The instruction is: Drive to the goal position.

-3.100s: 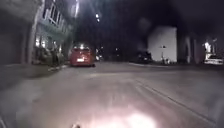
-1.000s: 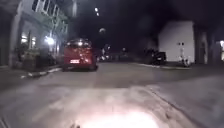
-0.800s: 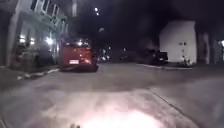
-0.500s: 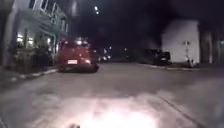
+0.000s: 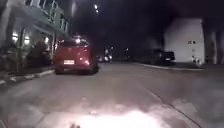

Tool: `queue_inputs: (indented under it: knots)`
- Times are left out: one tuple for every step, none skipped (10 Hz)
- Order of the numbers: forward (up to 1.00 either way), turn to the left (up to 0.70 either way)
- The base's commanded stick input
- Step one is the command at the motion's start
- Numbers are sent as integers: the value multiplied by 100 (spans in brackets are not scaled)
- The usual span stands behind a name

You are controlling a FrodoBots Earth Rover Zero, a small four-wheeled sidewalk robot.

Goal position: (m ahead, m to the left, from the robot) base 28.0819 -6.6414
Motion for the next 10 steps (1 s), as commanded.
queue_inputs:
  knots:
    - [100,0]
    - [100,0]
    - [100,0]
    - [100,0]
    - [100,-6]
    - [100,-15]
    - [100,-24]
    - [100,-27]
    - [100,-27]
    - [100,-22]
